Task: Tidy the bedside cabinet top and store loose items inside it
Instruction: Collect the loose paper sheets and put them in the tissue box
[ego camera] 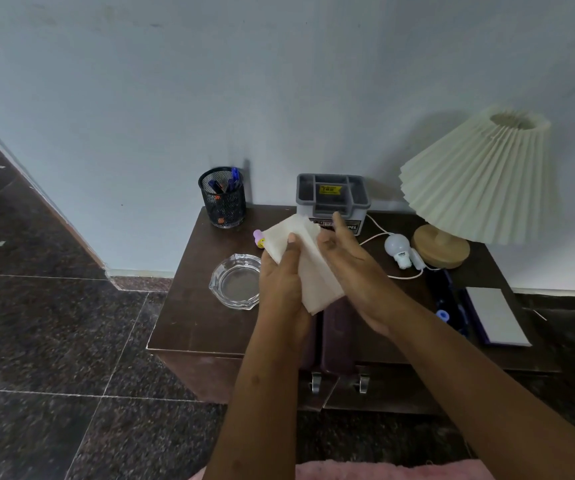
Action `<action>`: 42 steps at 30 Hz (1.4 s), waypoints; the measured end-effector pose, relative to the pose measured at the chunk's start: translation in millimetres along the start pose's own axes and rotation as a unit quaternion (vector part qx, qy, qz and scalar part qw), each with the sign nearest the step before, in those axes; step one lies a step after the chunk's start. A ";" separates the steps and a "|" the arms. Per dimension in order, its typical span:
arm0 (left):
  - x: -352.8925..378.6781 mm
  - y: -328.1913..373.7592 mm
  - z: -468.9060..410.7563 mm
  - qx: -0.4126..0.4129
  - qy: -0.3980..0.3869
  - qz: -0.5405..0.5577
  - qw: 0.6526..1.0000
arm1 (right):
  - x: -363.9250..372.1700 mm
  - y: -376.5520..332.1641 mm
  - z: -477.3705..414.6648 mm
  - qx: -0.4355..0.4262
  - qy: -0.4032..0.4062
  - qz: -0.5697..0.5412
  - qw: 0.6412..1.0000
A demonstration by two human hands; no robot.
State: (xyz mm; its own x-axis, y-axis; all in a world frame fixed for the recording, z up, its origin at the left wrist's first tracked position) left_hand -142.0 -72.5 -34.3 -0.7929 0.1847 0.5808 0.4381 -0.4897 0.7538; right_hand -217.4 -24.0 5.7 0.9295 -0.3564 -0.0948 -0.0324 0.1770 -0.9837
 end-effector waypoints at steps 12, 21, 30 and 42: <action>-8.6 14.5 1.1 0.081 0.032 -0.037 0.995 | 19.1 2.9 2.5 -0.036 -0.103 0.027 0.994; 2.6 7.3 1.7 0.037 -0.022 -0.057 0.997 | -15.5 -24.5 2.5 -0.205 0.089 0.122 0.967; -17.1 23.3 1.3 0.108 0.044 -0.096 0.988 | -10.8 -28.2 7.7 -0.262 0.062 0.225 0.936; -6.5 32.9 7.2 0.190 0.039 -0.227 0.955 | -21.1 -15.2 -5.5 -0.177 0.079 0.272 0.943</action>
State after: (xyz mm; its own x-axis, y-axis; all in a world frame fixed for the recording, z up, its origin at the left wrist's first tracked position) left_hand -119.4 -83.6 -11.1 -0.9603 0.2324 0.1545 0.1521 -0.0284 0.9880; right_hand -238.5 -24.2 21.7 0.6746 -0.4384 -0.5939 -0.6350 0.0655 -0.7697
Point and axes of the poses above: each hand's wrist, its own z-axis away from the middle knuckle, its own x-axis out of the palm, y = z × x, the point moved 10 cm from there along -z, towards the middle knuckle, and after that the axes turned 1 degree about -y, right-handed, at the moved point
